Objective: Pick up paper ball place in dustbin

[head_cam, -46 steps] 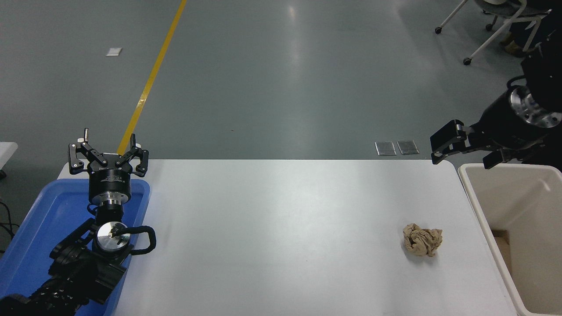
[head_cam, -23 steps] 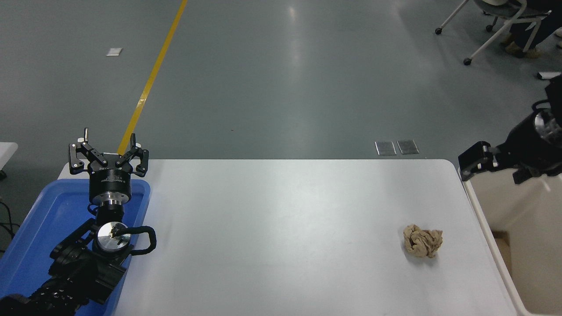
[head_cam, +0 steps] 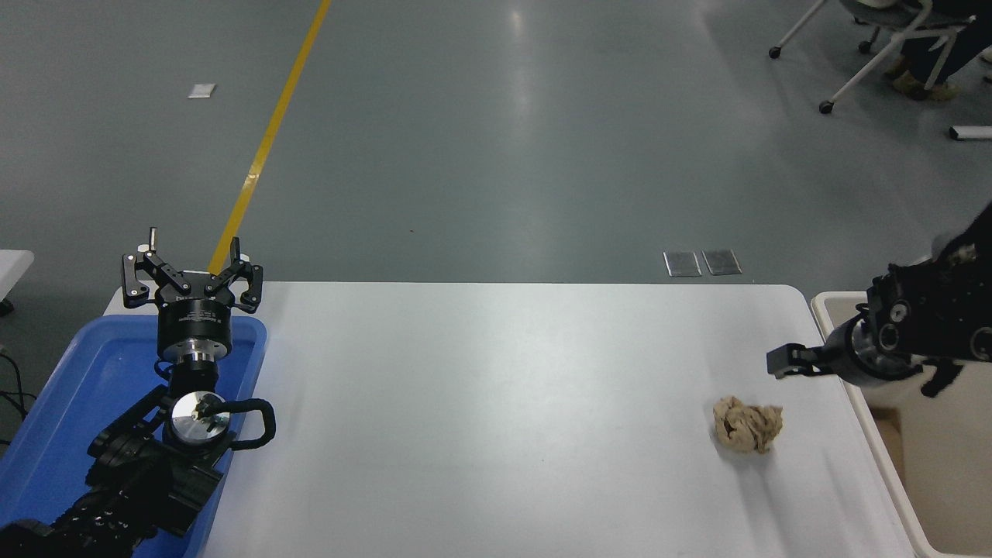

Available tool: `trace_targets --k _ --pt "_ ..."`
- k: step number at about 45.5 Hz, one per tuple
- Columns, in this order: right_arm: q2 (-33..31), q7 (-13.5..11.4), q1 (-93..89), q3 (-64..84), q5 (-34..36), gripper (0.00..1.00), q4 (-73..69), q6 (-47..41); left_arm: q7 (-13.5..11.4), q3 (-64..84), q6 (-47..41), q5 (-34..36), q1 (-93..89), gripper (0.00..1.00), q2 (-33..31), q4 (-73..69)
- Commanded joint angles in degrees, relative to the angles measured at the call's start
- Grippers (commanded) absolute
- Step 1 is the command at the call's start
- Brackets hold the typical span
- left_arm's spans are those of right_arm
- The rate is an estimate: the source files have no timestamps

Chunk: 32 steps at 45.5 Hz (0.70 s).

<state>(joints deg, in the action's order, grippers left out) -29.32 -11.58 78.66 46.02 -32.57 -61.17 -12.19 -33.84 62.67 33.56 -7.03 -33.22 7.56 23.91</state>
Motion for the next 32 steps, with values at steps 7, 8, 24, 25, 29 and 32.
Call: trace_targets --k 7,8,24,25,29,32 --pt "4.6 0.0 -7.7 -5.6 0.4 1.0 3.4 2.1 0.0 0.0 0.0 0.0 0.0 0.99 0.0 0.0" --pt "4.6 0.0 -7.9 -5.9 0.4 1.0 3.5 2.1 0.0 0.0 0.0 0.0 0.0 0.99 0.0 0.0" --pt "5.0 0.0 -11.8 -6.1 -0.7 1.0 4.9 2.3 0.0 0.0 0.0 0.0 0.0 0.99 0.0 0.0" --pt "5.1 0.0 -12.0 -6.1 -0.8 1.0 5.3 2.4 0.0 0.0 0.0 0.0 0.0 0.99 0.0 0.0" --pt "5.3 0.0 -12.8 -6.1 -1.9 1.0 6.1 3.1 0.0 0.0 0.0 0.0 0.0 0.99 0.0 0.0" --pt "5.4 0.0 -12.9 -6.1 -2.1 0.99 6.1 3.7 0.0 0.0 0.0 0.0 0.0 0.99 0.0 0.0"
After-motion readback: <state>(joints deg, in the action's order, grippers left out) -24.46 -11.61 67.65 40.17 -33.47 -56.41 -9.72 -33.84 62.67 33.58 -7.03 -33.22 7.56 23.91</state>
